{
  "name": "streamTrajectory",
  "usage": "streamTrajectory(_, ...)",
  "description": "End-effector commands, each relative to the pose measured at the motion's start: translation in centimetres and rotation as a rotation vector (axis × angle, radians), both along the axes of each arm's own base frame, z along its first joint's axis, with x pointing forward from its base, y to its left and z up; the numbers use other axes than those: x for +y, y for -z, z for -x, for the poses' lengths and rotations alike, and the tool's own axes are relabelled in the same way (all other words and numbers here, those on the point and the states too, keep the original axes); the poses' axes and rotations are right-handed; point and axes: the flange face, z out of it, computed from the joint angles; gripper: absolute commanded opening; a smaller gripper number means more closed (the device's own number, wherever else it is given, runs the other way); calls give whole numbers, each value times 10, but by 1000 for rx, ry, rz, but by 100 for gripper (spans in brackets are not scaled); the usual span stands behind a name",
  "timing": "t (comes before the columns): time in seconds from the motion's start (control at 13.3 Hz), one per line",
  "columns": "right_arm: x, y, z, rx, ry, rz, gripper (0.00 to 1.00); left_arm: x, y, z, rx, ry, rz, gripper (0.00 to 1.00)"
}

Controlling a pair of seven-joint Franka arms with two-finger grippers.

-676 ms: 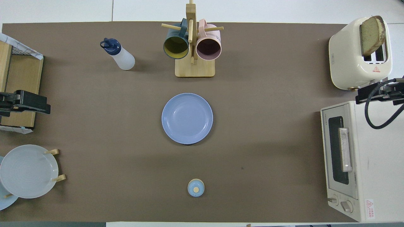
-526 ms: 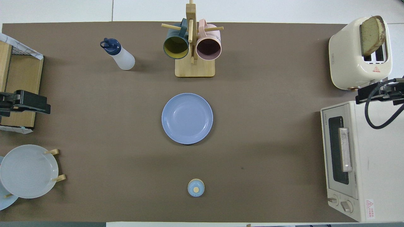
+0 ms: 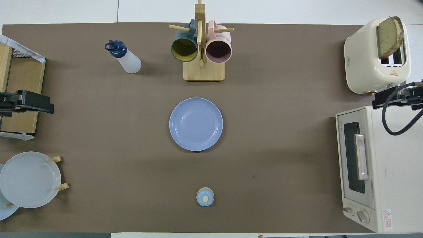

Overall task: Put bread on plate and add seasoning
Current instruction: 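Move the left gripper out from rest toward the white bottle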

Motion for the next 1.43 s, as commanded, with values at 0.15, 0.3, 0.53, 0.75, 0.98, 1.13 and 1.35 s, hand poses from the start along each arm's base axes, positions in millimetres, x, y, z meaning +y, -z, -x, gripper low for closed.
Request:
streamTrajectory(0.15, -2, -2, 5, -4, -17, -26, 100, -3, 21, 18, -44, -33, -6, 100)
streamTrajectory(0.3, -1, -2, 5, -4, -19, -26, 100, -5, 36, 28, -58, -85, -3, 100)
streamTrajectory(0.53, -2, -2, 5, -4, -17, -26, 100, -26, 74, 47, -234, -50, 30, 100)
streamTrajectory(0.75, -2, -2, 5, -4, -17, -26, 100, -31, 92, 51, -249, -38, 30, 100)
streamTrajectory(0.98, -6, -1, 6, -2, -10, -26, 100, -53, 128, 58, -297, 0, 32, 100)
streamTrajectory(1.13, 6, -1, 5, 0, -34, -26, 100, -59, 157, 68, -350, 19, 40, 100)
streamTrajectory(1.35, 21, -1, 0, -40, -71, -24, 100, -72, 197, 78, -417, 54, 51, 100)
